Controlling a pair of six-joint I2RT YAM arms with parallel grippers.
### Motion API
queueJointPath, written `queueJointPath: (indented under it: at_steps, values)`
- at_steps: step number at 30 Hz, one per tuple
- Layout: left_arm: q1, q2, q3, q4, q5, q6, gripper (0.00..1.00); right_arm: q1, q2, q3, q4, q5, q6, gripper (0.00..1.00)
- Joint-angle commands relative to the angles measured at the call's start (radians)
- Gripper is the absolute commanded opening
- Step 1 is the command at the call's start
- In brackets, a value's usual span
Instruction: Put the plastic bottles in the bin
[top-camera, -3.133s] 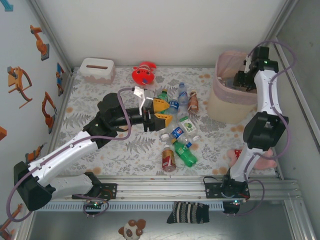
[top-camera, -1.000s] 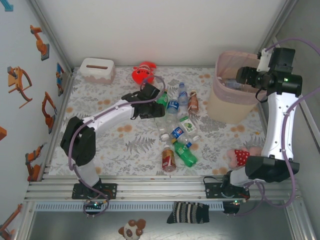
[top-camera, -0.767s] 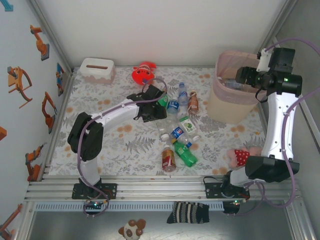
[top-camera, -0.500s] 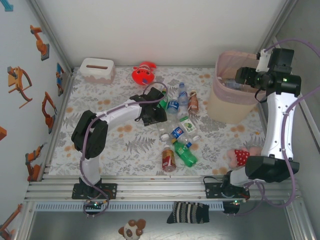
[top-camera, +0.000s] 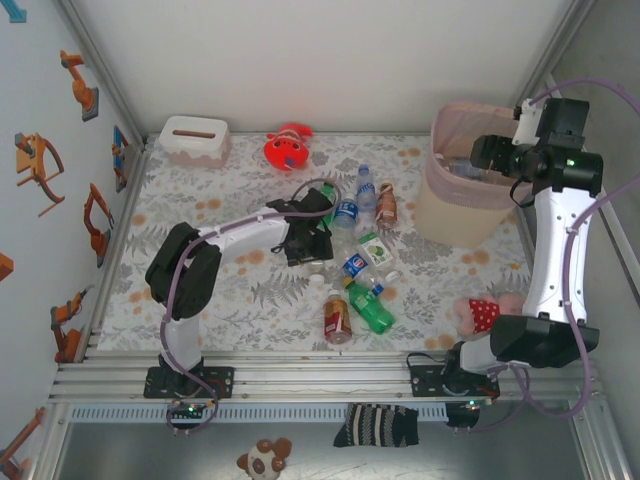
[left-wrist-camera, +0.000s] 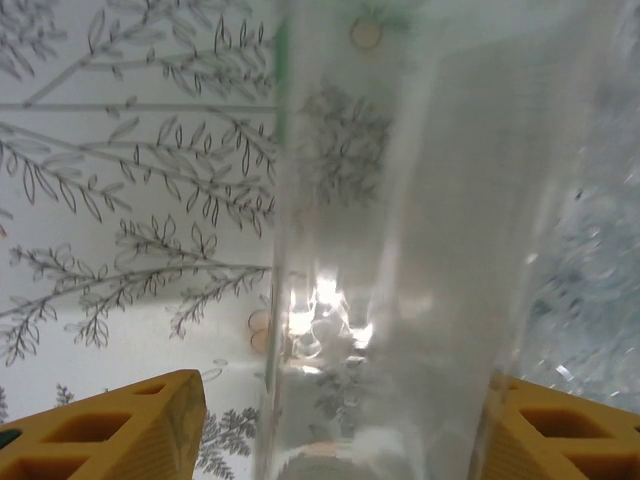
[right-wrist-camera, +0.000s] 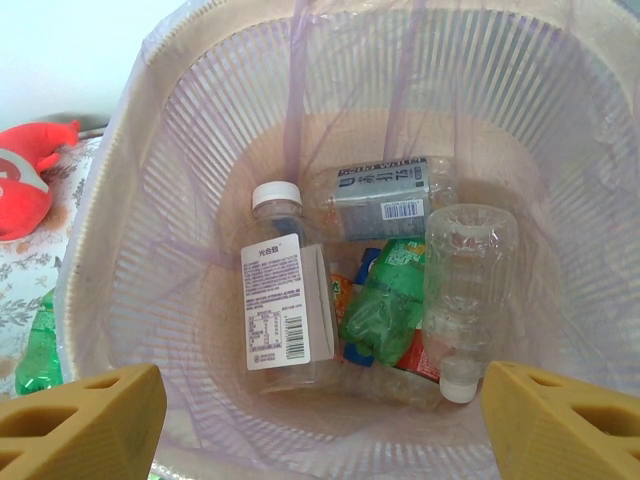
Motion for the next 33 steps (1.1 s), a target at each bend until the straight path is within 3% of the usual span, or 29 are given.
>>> queueJointPath:
  at_steps: [1, 21, 33]
  values:
    - [-0.02, -0.032, -0.017, -0.058, -0.003, 0.013, 0.63, -0.002, -0.029, -0.009, 0.011, -0.022, -0.004, 0.81]
    - [-0.08, -0.022, -0.061, -0.103, 0.004, 0.014, 0.55, -0.002, -0.034, -0.009, 0.01, -0.03, -0.006, 0.81]
    - [-0.098, -0.032, -0.073, -0.105, -0.004, 0.016, 0.43, -0.001, -0.034, -0.007, 0.01, -0.036, -0.004, 0.81]
